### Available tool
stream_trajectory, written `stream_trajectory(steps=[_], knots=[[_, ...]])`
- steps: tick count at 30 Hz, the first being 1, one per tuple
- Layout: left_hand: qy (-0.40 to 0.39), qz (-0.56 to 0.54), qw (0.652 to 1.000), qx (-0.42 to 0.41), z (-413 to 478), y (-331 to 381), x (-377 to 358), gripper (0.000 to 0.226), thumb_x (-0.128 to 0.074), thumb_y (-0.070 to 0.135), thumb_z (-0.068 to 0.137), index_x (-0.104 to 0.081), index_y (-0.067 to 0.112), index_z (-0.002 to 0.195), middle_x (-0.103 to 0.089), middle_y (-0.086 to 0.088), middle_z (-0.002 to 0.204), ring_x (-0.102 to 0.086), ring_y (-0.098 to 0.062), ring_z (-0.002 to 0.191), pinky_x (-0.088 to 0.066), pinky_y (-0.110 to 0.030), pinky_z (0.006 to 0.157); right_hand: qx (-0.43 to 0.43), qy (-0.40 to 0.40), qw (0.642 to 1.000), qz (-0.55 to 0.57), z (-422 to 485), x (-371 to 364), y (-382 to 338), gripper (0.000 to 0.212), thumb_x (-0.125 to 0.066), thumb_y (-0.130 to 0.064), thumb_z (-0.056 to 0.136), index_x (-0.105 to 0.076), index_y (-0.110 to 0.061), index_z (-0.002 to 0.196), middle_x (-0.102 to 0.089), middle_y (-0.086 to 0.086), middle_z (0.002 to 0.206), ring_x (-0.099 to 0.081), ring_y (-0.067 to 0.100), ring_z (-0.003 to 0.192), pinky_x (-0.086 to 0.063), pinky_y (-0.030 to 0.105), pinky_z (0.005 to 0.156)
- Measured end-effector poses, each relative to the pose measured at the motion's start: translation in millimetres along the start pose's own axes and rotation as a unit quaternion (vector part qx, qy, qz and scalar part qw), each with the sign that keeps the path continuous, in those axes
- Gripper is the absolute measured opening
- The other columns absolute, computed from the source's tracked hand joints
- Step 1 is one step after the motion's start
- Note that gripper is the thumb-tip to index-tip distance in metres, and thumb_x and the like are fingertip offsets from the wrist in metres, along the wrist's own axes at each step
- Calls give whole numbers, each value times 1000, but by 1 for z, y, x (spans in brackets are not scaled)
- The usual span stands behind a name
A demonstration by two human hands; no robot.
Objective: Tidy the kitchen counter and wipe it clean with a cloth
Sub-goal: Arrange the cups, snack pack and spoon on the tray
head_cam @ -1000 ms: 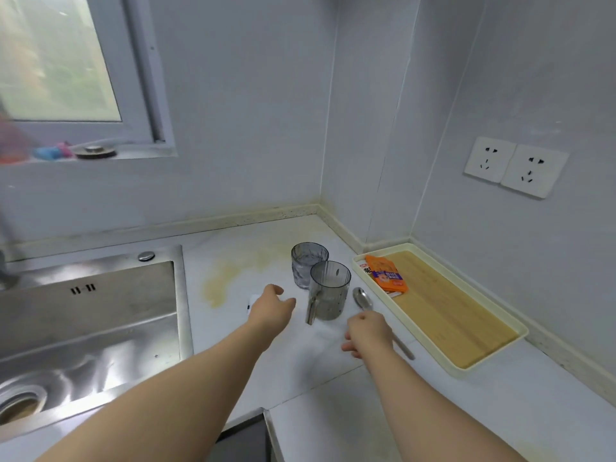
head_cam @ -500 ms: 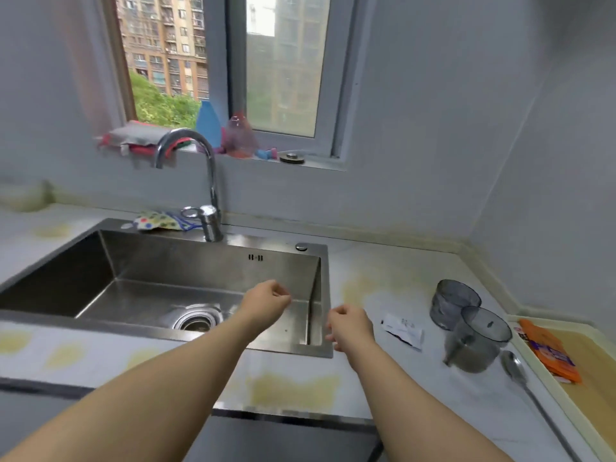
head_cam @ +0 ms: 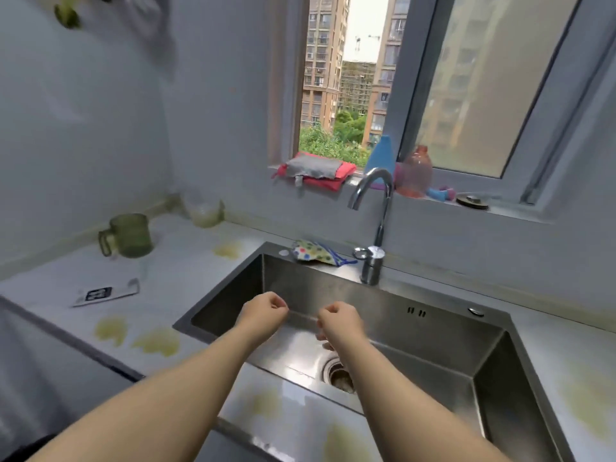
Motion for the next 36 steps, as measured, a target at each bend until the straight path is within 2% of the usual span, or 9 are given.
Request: stream_trajectory(steps=[4,14,18,23,25,27,30,33,36], knots=[[16,10,1000,17,32,-30,48,6,-52,22,92,-57,22,93,-58,5,90,-55,-14,90,-45,-27,77,21,-40,999,4,22,-61,-30,16,-46,-16,88,-57,-21,77,-63,8,85,-63,27,80,-49,31,65],[97,-23,990,102,82,-89,126,8,-51,18,92,-59,19,93,-58,1,97,-53,-17,90,-40,-26,74,18,-117,993,-21,74,-156,-72,18,-42,-11,90,-57,-16,81,-60,5,77,-56,20,67,-46,29,61],[150,-37,979,132,95,-111,163,8,-51,19,93,-59,18,95,-58,0,97,-52,-18,90,-40,-26,75,36,-159,986,-41,88,-202,-90,16,-42,-13,91,-57,-13,87,-59,8,80,-55,23,72,-53,38,69],[204,-63,960,180,119,-156,193,26,-51,18,93,-53,15,119,-53,-3,105,-54,-23,89,-47,-28,70,34,-203,977,-47,107,-258,-95,25,-40,-10,91,-61,-1,99,-55,9,81,-51,22,69,-43,31,61],[229,-83,952,187,139,-176,209,33,-50,16,93,-49,13,126,-53,-7,111,-57,-27,95,-51,-34,79,24,-203,978,-47,123,-282,-101,21,-40,-11,92,-60,-7,92,-55,7,80,-55,22,68,-45,30,60],[246,-76,948,189,162,-199,226,36,-49,14,93,-47,13,129,-52,-10,123,-55,-28,106,-45,-31,81,15,-195,979,-54,137,-308,-108,18,-40,-12,93,-57,-13,88,-57,7,84,-58,23,73,-48,29,61],[291,-60,934,200,187,-224,246,45,-54,13,89,-44,13,133,-36,-11,142,-43,-29,122,-40,-34,91,24,-177,980,-87,152,-339,-115,18,-39,-10,90,-56,-12,82,-57,8,85,-58,27,77,-48,33,67],[324,-85,916,220,215,-248,272,64,-63,17,84,-34,15,140,-22,-8,150,-28,-30,134,-35,-42,102,34,-148,976,-155,165,-384,-129,22,-40,-8,89,-61,-6,97,-60,11,99,-54,25,84,-40,27,68],[302,-137,926,179,244,-266,291,74,-65,30,85,-25,16,146,-20,-8,152,-26,-28,138,-28,-43,110,52,-139,967,-205,173,-423,-139,28,-46,-14,89,-58,-6,113,-54,12,119,-53,28,104,-43,29,80]])
Point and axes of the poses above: each hand's wrist, its own z-axis towards the middle knuckle, its own x-axis out of the back of the hand, y = z × x, the point moved 2 cm from there along z, towards the middle knuckle
